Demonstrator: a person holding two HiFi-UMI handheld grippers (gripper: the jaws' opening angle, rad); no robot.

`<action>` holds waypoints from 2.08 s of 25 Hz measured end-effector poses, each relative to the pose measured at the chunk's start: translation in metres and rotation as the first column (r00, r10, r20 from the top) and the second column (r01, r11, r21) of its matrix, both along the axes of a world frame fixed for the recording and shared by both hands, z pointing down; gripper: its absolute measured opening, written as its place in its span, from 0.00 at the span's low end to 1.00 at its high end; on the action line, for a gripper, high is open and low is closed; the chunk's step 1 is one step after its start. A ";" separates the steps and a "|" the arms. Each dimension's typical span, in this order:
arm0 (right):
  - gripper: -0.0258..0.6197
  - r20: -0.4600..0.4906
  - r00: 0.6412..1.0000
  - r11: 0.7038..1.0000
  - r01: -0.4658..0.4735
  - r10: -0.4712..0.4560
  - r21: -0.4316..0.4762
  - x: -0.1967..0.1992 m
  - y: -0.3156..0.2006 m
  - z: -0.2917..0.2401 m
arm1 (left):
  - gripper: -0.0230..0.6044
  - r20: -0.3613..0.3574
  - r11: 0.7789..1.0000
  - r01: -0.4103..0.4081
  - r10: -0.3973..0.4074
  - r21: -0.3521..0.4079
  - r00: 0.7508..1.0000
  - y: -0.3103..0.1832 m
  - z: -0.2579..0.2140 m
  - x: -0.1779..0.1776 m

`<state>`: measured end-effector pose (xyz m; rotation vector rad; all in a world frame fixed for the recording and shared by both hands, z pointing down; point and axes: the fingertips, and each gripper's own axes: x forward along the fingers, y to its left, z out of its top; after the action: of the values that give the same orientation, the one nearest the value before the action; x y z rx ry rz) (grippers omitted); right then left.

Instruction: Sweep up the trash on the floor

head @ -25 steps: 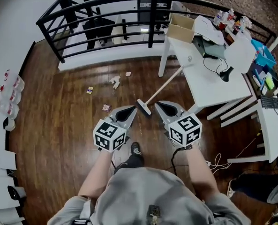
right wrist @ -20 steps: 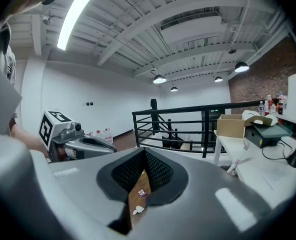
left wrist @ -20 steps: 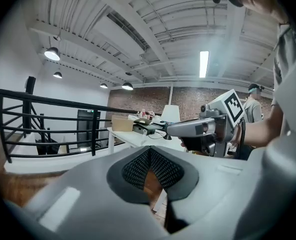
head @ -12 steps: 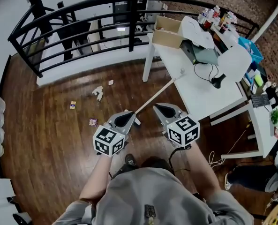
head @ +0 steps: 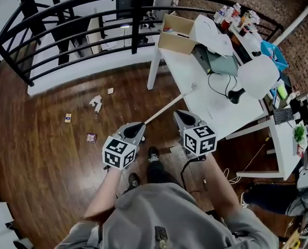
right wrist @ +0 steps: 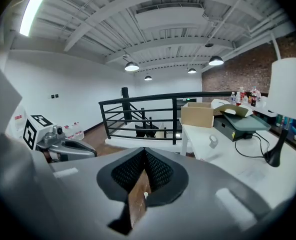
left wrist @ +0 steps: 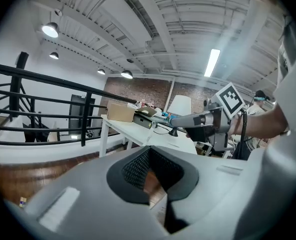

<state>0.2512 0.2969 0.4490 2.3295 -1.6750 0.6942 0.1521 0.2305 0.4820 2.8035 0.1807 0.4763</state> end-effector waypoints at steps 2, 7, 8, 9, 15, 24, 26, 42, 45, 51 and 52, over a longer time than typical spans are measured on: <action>0.05 0.022 0.999 0.999 -0.034 0.035 -0.032 0.031 0.005 0.016 | 0.04 0.014 1.000 -0.014 0.014 -0.007 1.000 0.002 0.006 0.025; 0.15 0.051 0.993 0.990 -0.097 0.103 -0.100 0.106 0.017 0.051 | 0.04 0.058 0.999 -0.037 0.038 -0.021 0.998 0.008 0.028 0.085; 0.17 0.054 0.992 0.988 -0.106 0.113 -0.113 0.119 0.020 0.057 | 0.04 0.070 0.999 -0.035 0.036 -0.025 0.997 0.009 0.032 0.096; 0.19 0.059 0.991 0.986 -0.113 0.121 -0.123 0.131 0.023 0.064 | 0.04 0.082 0.999 -0.031 0.033 -0.028 0.996 0.010 0.036 0.107; 0.35 0.124 0.985 0.983 -0.099 0.119 -0.156 0.184 0.015 0.100 | 0.04 0.144 0.999 -0.037 0.041 -0.034 0.989 0.017 0.056 0.156; 0.36 0.142 0.990 0.988 0.031 -0.010 -0.152 0.208 -0.023 0.129 | 0.04 0.231 0.998 0.042 -0.030 -0.045 0.973 0.011 0.080 0.158; 0.35 0.136 0.989 0.986 0.070 -0.049 -0.150 0.202 -0.035 0.130 | 0.04 0.251 0.996 0.071 -0.056 -0.050 0.966 0.004 0.087 0.150; 0.15 0.205 0.843 0.840 0.526 -0.497 -0.129 0.077 -0.133 0.118 | 0.04 0.349 0.912 0.409 -0.370 -0.043 0.861 -0.033 0.113 0.025; 0.15 0.171 0.804 0.794 0.592 -0.569 -0.139 0.031 -0.155 0.107 | 0.04 0.340 0.874 0.484 -0.442 -0.044 0.830 -0.043 0.109 -0.019; 0.15 0.127 0.685 0.666 0.727 -0.717 -0.166 -0.064 -0.177 0.082 | 0.04 0.339 0.787 0.615 -0.566 -0.052 0.752 -0.053 0.108 -0.111; 0.14 0.125 0.662 0.643 0.748 -0.739 -0.165 -0.079 -0.179 0.077 | 0.04 0.340 0.771 0.634 -0.583 -0.054 0.738 -0.053 0.109 -0.127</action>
<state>0.1718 0.1180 0.5258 1.2671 -2.2140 0.6771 0.0253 0.1773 0.5912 2.3775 -0.7218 0.6702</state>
